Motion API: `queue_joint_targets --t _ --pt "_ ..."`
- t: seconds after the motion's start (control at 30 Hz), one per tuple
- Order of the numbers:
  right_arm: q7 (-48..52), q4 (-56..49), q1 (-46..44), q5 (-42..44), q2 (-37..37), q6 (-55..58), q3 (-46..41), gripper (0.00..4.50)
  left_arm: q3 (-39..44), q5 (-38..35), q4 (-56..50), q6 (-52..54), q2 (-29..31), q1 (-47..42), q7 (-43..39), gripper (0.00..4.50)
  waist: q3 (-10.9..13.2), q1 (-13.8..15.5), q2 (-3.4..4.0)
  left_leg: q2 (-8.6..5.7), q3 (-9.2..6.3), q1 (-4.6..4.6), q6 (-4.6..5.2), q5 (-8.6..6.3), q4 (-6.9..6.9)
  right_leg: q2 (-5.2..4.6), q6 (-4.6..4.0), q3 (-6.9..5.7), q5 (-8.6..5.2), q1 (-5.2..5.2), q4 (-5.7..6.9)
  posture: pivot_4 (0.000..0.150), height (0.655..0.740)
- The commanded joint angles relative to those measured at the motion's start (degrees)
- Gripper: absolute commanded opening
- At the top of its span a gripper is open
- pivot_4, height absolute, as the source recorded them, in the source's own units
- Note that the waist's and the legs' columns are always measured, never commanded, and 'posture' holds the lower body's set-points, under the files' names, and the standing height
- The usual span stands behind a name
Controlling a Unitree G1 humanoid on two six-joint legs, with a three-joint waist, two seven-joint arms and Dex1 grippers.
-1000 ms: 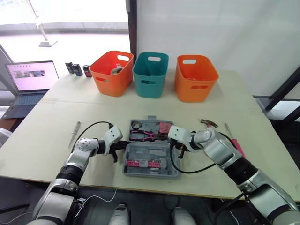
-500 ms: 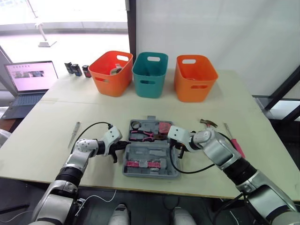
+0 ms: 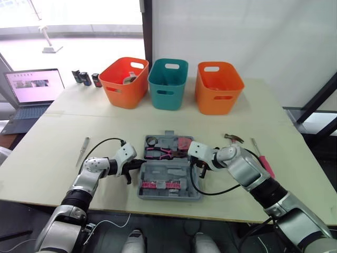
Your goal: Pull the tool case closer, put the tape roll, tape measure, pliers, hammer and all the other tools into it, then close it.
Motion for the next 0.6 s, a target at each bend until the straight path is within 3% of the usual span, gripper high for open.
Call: queue_joint_targets --t 0.03,0.3,0.43,0.53,0.6 --pt "0.25 -0.73 1.33 -0.12 -1.63 0.22 -1.32 0.0 -0.5 0.26 -0.27 -0.09 0.28 0.12 -0.55 0.05 0.0 0.01 0.0 0.0 0.0 0.0 0.0 0.0 0.0 0.0 0.0 0.0 0.0 0.0 0.0 0.15 0.74" --pt "-0.13 -4.02 7.37 3.06 -8.78 -4.64 -11.41 0.0 2.54 -1.7 -2.4 0.87 5.75 1.32 -1.75 0.05 0.01 0.16 0.0 -0.01 0.0 -0.02 0.0 0.0 -0.03 0.0 0.03 0.0 -0.02 -0.02 -0.01 0.15 0.74" --pt "1.95 -11.51 15.3 12.11 -12.14 -8.27 -25.66 0.0 9.21 -7.72 -7.5 1.81 13.04 4.5 -5.28 0.05 0.06 -0.43 0.01 0.01 0.0 -0.13 0.0 0.0 -0.14 0.0 0.06 0.0 -0.04 -0.19 0.0 0.15 0.74" --pt "2.83 -14.76 21.38 17.0 -14.01 -10.42 -35.09 0.77 14.25 -12.84 -11.34 3.37 18.17 8.29 -9.69 0.0 0.11 -0.37 0.06 0.02 0.01 -0.15 0.0 -0.01 -0.16 0.0 0.07 0.0 -0.05 -0.22 0.0 0.15 0.74" --pt "5.83 -16.49 26.84 21.18 -15.86 -10.92 -42.33 1.74 18.02 -15.18 -13.0 3.89 22.47 11.62 -11.99 0.0 0.11 -0.1 0.06 0.02 0.01 -0.15 -0.01 -0.01 -0.13 0.0 0.05 0.0 -0.06 -0.17 -0.04 0.15 0.74"
